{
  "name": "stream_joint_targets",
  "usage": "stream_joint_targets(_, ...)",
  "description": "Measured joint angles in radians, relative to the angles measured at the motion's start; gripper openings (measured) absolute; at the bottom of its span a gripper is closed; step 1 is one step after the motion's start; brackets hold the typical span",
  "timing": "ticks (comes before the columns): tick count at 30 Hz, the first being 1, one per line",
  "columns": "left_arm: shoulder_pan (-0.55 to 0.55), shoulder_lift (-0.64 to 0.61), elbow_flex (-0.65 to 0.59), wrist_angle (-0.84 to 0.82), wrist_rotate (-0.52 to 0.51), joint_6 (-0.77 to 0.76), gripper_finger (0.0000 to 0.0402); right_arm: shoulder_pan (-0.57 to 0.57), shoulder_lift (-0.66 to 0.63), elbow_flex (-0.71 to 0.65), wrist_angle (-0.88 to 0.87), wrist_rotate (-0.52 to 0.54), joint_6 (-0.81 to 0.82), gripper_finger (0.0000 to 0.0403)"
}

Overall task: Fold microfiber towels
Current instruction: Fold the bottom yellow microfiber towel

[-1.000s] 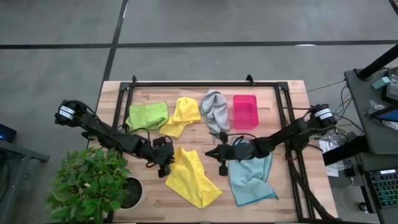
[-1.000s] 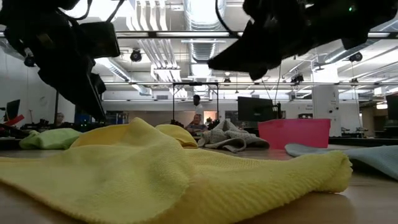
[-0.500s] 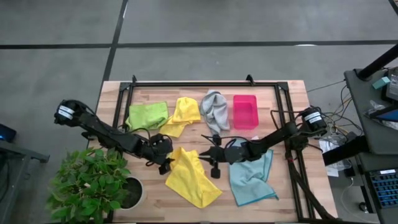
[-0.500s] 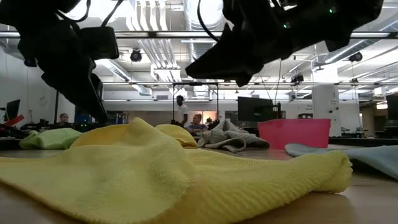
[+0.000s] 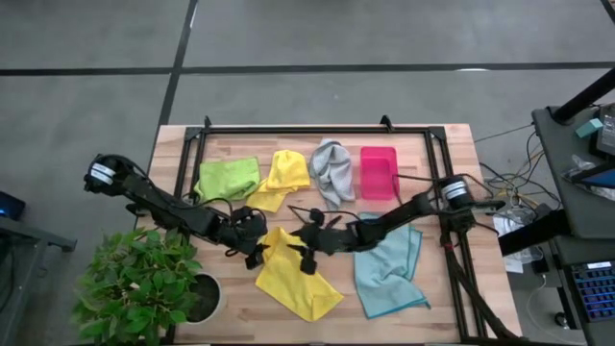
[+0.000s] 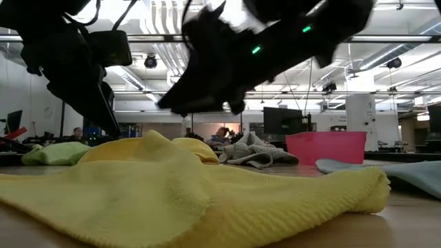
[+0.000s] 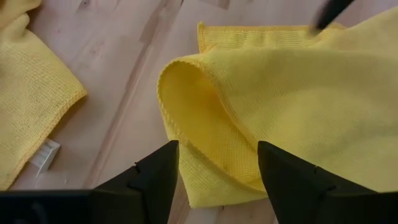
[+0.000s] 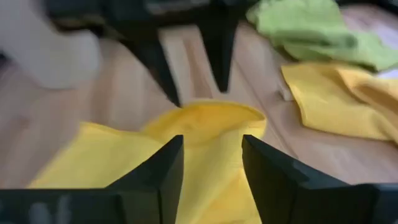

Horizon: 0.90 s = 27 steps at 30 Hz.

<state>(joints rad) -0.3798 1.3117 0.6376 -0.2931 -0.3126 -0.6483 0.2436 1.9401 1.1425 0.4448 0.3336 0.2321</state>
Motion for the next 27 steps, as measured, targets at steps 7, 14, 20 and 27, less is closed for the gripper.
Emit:
stream_joint_targets(7, 0.0, -0.001, 0.002, 0.0, 0.0, -0.001, 0.0203, -0.028, 0.115, 0.191, -0.272, -0.001, 0.033, 0.0165)
stream_joint_targets(14, 0.0, -0.001, 0.002, 0.0, 0.0, -0.001, 0.0203, -0.026, 0.108, 0.206, -0.315, -0.001, -0.005, 0.0107)
stream_joint_targets(20, 0.0, -0.002, 0.001, 0.004, -0.023, 0.0, 0.0203, -0.026, 0.09, 0.203, -0.32, -0.005, -0.068, 0.0017)
stream_joint_targets(27, 0.0, -0.002, -0.001, 0.005, -0.049, -0.024, 0.0203, -0.026, 0.023, 0.201, -0.348, -0.04, -0.099, 0.0009)
